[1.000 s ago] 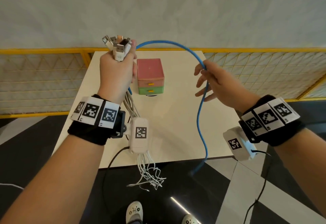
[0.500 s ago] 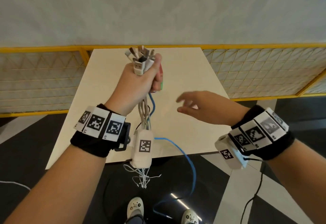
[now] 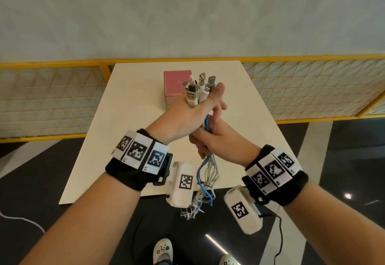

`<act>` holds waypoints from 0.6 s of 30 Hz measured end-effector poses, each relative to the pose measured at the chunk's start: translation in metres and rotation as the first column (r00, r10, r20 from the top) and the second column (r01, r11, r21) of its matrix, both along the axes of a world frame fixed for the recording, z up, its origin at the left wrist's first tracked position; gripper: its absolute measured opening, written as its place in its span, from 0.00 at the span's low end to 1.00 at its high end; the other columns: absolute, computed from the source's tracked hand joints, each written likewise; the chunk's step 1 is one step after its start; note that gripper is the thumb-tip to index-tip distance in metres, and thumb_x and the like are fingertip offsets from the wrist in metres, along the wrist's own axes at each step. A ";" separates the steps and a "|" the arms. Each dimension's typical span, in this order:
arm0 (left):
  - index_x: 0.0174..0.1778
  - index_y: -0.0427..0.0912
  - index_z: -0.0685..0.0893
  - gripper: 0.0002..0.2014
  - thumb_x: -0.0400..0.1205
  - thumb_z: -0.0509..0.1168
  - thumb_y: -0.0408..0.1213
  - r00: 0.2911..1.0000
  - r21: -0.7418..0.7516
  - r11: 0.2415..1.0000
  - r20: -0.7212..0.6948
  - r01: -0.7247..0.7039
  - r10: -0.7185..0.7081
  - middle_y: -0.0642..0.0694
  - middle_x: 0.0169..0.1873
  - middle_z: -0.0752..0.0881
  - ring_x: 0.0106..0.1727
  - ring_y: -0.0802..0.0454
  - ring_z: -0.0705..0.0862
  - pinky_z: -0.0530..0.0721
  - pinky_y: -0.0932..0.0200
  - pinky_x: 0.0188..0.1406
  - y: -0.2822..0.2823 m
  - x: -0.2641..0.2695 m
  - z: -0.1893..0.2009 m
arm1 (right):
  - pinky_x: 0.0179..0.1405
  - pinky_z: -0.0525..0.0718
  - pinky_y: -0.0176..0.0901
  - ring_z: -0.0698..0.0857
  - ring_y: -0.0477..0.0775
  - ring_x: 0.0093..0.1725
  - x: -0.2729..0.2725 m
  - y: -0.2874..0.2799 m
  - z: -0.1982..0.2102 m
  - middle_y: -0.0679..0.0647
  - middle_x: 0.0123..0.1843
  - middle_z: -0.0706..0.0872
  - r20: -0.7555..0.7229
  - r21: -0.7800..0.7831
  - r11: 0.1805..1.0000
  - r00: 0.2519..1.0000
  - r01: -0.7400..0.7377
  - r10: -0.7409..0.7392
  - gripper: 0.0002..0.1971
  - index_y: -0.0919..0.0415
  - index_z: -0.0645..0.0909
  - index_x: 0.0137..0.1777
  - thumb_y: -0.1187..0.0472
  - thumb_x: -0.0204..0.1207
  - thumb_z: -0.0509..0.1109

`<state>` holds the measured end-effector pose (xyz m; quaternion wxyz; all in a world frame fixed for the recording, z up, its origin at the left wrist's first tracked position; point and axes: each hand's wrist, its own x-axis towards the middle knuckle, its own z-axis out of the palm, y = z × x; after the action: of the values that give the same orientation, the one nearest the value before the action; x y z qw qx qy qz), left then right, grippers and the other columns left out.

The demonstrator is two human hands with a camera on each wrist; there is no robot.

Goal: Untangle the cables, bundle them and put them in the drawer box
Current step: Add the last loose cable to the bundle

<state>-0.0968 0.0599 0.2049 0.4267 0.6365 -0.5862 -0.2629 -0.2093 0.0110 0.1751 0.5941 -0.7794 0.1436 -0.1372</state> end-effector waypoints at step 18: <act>0.46 0.35 0.82 0.05 0.82 0.69 0.33 0.991 -0.234 0.971 -0.109 0.049 -0.076 0.42 0.40 0.83 0.41 0.51 0.82 0.80 0.64 0.45 0.002 0.000 0.009 | 0.20 0.61 0.38 0.59 0.46 0.19 -0.005 -0.003 -0.002 0.48 0.20 0.63 -0.022 0.281 0.947 0.988 0.153 -0.153 0.24 0.54 0.66 0.22 0.64 0.81 0.63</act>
<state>-0.0968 0.0616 0.2138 0.5230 0.5474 -0.6063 -0.2433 -0.2142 0.0084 0.1728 0.6868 -0.6732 0.2215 -0.1612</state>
